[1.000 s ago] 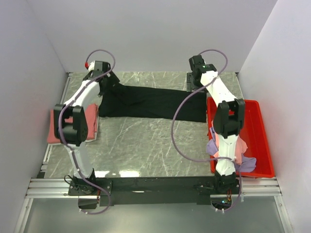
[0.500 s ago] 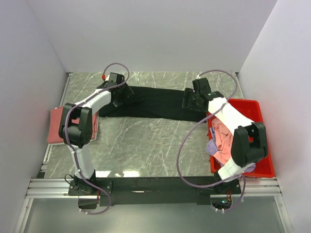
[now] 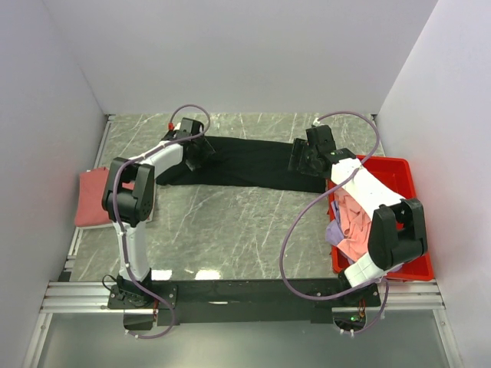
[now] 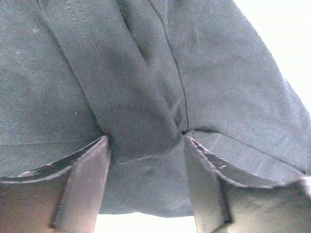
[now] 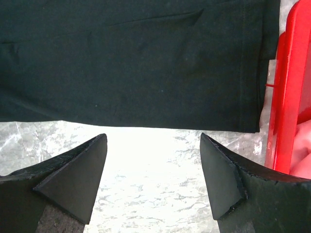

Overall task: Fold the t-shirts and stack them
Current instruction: Fold the tshirt

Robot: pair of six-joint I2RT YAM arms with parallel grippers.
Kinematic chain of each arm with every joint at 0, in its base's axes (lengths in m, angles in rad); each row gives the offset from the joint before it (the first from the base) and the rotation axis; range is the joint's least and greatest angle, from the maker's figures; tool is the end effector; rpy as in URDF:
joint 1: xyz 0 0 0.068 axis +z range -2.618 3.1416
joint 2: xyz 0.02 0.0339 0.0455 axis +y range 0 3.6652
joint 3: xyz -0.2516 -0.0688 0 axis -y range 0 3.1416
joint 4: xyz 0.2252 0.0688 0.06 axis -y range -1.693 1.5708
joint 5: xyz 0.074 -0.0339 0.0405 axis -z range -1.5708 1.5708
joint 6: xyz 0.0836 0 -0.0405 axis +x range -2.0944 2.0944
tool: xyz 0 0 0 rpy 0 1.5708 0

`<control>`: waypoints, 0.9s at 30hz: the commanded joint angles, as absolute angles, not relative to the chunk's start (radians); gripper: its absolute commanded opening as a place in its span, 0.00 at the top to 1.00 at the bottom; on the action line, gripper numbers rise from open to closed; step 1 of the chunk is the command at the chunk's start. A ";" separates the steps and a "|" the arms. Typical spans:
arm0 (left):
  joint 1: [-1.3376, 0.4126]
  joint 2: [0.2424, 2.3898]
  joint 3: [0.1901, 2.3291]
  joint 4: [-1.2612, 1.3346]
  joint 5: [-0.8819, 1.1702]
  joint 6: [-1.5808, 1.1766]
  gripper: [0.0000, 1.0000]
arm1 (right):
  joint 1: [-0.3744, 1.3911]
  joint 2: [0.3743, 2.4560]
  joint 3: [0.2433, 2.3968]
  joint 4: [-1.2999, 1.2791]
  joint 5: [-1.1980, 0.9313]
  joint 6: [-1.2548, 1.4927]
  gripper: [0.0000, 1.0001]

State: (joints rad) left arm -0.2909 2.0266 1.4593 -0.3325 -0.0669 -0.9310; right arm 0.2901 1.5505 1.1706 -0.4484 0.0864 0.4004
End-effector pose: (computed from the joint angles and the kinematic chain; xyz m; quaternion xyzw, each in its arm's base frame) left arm 0.4335 -0.1239 0.1457 -0.3074 0.8923 -0.1629 0.2876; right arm 0.3400 0.0940 0.2214 0.0670 0.9287 0.0848 0.3547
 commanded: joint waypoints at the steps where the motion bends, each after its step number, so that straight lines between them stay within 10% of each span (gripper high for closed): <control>1: -0.295 2.043 1.531 -0.293 -0.081 -0.934 0.36 | 0.285 1.517 1.175 -0.413 0.104 0.403 0.17; 13: -0.293 2.213 1.793 -0.238 -0.109 -0.835 0.48 | 0.287 1.500 1.175 -0.420 0.130 0.394 0.17; 18: -0.293 2.304 1.919 -0.219 -0.045 -0.736 0.82 | 0.284 1.490 1.172 -0.425 0.147 0.388 0.17; 27: -0.295 2.162 1.758 -0.218 -0.083 -0.703 0.75 | 0.285 1.499 1.178 -0.430 0.120 0.385 0.17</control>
